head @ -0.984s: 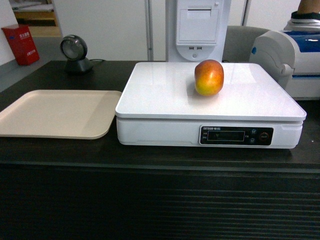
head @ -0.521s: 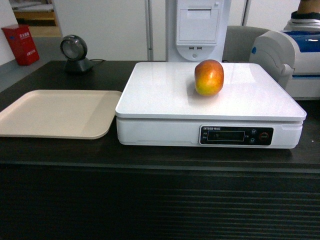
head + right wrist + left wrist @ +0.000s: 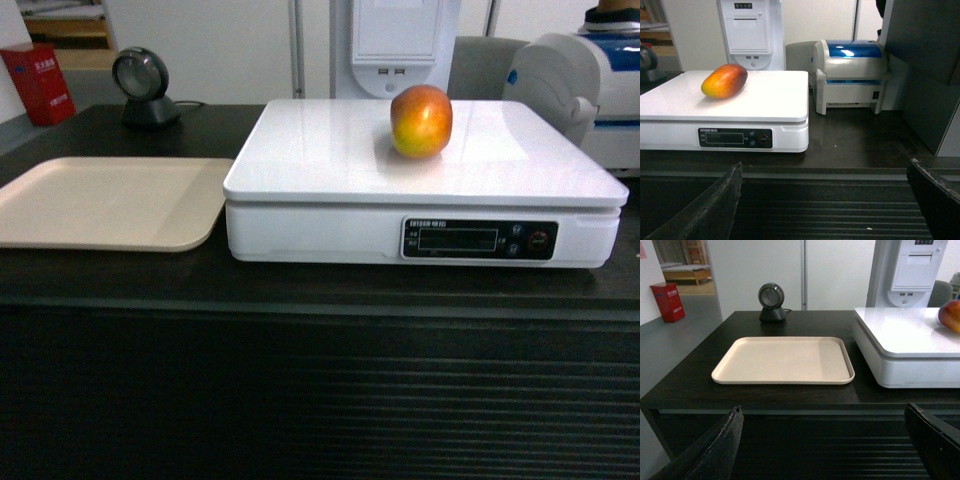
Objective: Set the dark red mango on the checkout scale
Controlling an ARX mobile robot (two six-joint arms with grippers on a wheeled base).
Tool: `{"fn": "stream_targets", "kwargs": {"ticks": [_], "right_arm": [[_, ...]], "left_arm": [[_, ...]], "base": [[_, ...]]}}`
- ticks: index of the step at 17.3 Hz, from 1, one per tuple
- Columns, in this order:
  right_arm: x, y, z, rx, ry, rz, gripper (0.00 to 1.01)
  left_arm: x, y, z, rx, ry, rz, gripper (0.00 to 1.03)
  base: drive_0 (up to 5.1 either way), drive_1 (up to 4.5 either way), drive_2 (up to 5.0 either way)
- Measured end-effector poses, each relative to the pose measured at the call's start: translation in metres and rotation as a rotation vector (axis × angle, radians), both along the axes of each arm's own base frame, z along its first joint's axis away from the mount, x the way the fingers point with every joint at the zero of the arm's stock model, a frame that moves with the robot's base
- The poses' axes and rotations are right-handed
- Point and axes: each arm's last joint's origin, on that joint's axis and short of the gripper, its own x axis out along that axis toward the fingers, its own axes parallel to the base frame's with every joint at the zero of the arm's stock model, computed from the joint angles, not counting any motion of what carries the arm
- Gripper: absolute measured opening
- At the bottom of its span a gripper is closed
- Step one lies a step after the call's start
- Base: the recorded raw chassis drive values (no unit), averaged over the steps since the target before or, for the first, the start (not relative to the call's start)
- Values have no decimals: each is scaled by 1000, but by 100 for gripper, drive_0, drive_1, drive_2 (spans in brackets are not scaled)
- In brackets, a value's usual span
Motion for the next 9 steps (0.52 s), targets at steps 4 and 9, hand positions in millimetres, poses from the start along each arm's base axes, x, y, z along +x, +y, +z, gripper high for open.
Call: {"fn": "stream_targets", "kwargs": {"ticks": [4,9], "right_arm": [[0,0,0,1,3,0,98],[0,0,0,0,2,0,98]], "left_arm": [[0,0,0,0,2,0,98],[0,0,0,2,2,0,98]], "base": [[0,0,0],[0,0,0]]}}
